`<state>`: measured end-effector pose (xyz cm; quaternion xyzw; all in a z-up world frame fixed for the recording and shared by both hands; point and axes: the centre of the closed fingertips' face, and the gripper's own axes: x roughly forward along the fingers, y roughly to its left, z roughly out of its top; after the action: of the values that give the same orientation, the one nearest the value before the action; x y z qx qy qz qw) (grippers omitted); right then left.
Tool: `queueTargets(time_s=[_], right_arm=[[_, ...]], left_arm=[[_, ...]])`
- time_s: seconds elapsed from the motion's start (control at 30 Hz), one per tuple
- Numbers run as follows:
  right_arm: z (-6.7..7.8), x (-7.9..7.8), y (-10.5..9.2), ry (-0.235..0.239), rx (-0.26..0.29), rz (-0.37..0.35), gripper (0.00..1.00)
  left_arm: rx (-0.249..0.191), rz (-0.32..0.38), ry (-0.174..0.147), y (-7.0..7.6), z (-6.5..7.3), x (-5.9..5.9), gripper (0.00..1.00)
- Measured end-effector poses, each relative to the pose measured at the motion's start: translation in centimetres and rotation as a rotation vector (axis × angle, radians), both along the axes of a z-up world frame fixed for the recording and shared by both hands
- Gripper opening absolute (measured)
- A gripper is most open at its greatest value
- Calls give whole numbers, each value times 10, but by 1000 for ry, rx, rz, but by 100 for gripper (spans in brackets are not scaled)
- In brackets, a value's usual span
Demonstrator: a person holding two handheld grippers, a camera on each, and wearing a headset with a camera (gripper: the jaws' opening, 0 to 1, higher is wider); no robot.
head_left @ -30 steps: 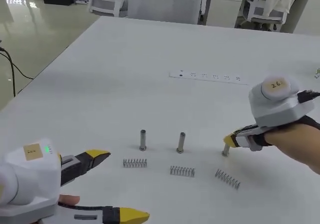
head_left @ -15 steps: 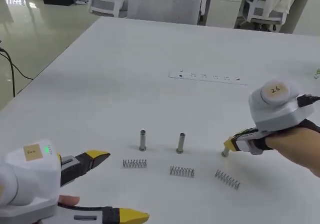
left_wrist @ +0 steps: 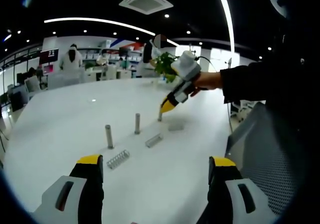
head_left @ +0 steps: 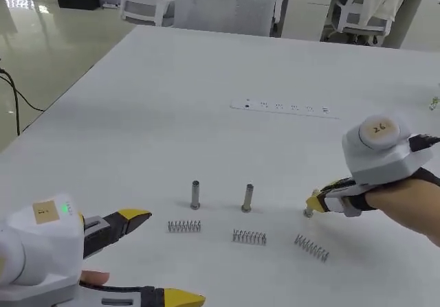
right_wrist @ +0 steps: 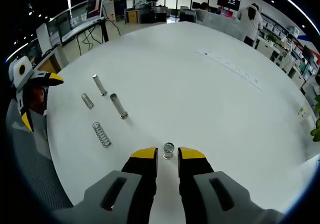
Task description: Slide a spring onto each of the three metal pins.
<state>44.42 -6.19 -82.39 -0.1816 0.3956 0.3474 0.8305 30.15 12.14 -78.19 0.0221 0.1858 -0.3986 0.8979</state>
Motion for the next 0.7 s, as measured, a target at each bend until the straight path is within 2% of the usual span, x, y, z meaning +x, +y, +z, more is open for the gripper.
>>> queueTargets(time_s=[0.7], right_arm=[[-1,-17,-2,11,8,7,15]], left_arm=[[-6,1,-1,0,1,0,83]])
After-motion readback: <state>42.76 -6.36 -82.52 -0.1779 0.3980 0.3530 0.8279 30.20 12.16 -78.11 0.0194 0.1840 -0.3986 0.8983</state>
